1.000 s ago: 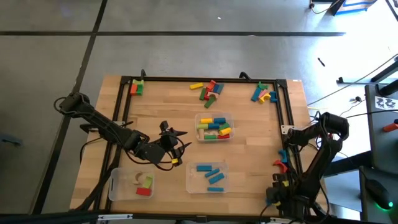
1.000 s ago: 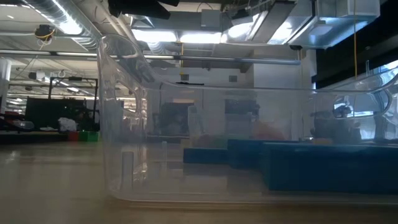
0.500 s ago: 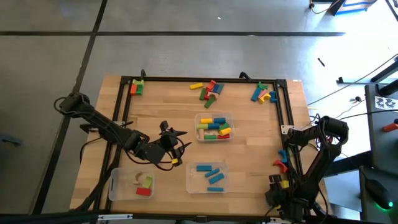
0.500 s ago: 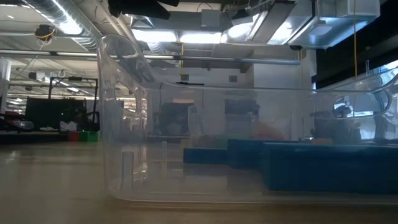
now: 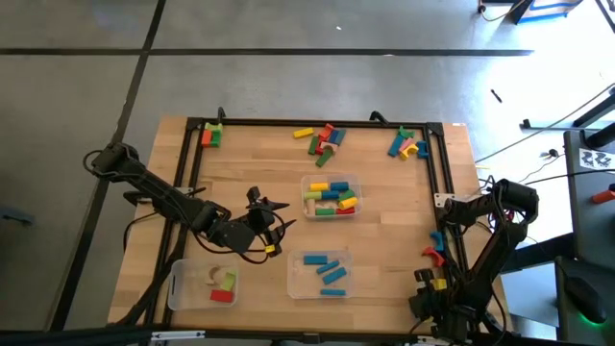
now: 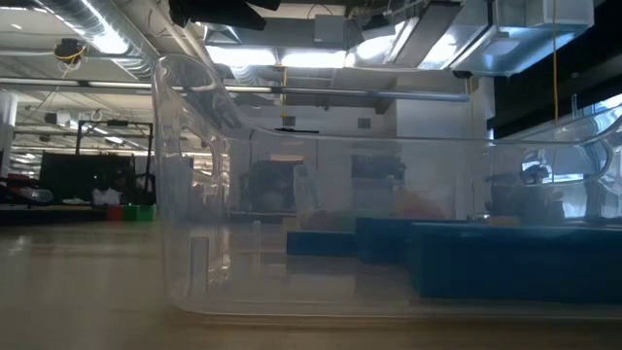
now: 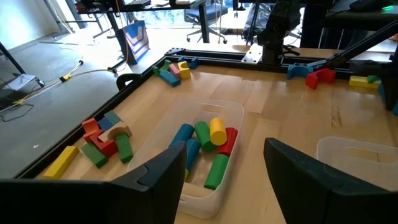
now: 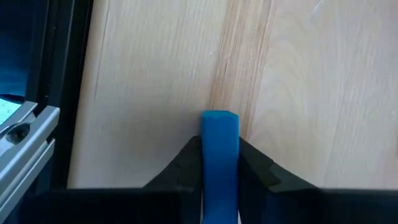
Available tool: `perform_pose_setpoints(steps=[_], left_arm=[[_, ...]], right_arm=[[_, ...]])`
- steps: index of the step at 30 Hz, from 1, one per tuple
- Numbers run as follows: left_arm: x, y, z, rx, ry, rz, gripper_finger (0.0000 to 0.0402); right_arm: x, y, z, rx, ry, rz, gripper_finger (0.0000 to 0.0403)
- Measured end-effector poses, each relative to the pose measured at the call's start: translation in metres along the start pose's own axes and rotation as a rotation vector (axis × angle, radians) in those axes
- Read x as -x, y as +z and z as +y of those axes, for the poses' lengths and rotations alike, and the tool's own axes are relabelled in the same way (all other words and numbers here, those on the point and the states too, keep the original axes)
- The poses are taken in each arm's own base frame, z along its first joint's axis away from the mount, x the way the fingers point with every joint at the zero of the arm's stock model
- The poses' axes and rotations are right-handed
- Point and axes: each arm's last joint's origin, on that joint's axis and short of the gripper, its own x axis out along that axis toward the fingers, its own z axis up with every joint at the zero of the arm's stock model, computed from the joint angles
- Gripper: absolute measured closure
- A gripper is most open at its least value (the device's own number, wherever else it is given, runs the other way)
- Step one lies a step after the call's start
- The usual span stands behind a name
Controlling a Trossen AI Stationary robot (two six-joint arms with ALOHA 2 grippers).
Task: Sort blocks by size
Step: Put the blue rectangular block into the bottom right transparent bin
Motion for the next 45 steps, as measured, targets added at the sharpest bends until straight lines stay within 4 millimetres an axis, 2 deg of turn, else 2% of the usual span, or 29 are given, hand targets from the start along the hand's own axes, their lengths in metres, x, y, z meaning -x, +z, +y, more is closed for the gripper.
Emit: perform_pose_setpoints(steps=[3, 7, 11, 14, 23, 33, 39, 45], left_arm=[[0.000, 0.000, 0.000, 0.000, 0.000, 0.000, 0.0192], [0.000, 0.000, 0.000, 0.002, 0.000, 0.000, 0.0192], [0.000, 0.000, 0.000, 0.003, 0.000, 0.000, 0.0192], [0.000, 0.000, 0.000, 0.003, 0.000, 0.000, 0.0192], [0.000, 0.000, 0.000, 0.003, 0.000, 0.000, 0.0192], [0.000, 0.000, 0.000, 0.003, 0.000, 0.000, 0.0192], [0.000, 0.000, 0.000, 0.003, 0.000, 0.000, 0.0192], [0.000, 0.000, 0.000, 0.003, 0.000, 0.000, 0.0192]], right_arm=[[0.000, 0.000, 0.000, 0.000, 0.001, 0.000, 0.0345], [0.002, 0.001, -0.001, -0.018, -0.002, -0.022, 0.0324], [0.009, 0.014, -0.004, -0.068, 0.000, -0.076, 0.0332], [0.016, 0.029, -0.005, -0.088, 0.018, -0.104, 0.0346], [0.037, 0.087, -0.015, -0.146, 0.009, -0.257, 0.0329], [0.065, 0.145, -0.033, -0.113, -0.066, -0.472, 0.0336], [0.066, 0.175, -0.048, -0.083, -0.083, -0.624, 0.0328], [0.050, 0.199, -0.067, -0.053, -0.135, -0.674, 0.0326]])
